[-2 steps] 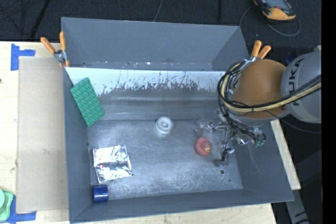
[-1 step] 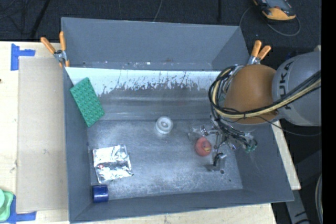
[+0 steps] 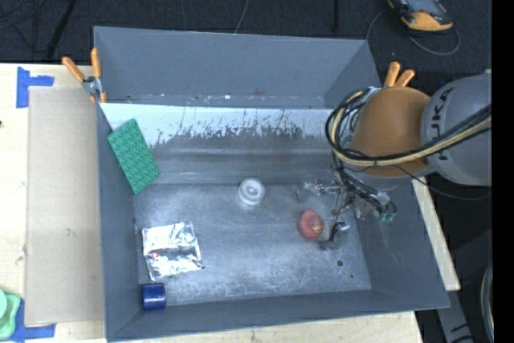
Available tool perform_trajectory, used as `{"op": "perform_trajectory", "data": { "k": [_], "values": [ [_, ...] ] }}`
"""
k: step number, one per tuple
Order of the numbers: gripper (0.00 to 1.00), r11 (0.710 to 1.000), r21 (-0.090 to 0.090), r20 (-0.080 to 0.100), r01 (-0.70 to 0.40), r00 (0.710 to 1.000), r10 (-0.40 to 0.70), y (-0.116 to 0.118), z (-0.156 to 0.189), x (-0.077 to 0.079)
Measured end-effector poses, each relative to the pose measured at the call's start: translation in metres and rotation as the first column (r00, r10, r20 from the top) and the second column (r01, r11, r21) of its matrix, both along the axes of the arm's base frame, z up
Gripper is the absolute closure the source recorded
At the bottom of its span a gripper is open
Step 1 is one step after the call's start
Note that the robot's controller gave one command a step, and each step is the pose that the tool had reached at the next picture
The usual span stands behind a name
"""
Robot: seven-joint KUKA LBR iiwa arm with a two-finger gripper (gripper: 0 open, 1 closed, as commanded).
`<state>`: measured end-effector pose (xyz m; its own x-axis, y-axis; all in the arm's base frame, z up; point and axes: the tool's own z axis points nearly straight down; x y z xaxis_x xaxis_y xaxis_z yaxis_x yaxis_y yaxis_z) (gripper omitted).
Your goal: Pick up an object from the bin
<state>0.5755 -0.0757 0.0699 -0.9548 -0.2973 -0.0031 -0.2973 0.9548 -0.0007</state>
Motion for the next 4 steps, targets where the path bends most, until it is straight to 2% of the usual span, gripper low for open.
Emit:
{"op": "perform_trajectory", "data": {
  "k": [1, 2, 3, 4],
  "values": [
    [0.00, 0.999, 0.002, -0.008, -0.041, 0.999, 0.041, 0.018, -0.001, -0.040],
    [0.00, 0.998, 0.000, 0.001, 0.065, 0.998, -0.065, -0.002, 0.000, 0.006],
    [0.00, 0.998, 0.001, -0.007, 0.067, 0.998, -0.067, 0.007, -0.001, -0.023],
    [1.00, 0.998, 0.001, -0.004, 0.066, 0.998, -0.066, 0.007, -0.001, -0.022]
  ]
}}
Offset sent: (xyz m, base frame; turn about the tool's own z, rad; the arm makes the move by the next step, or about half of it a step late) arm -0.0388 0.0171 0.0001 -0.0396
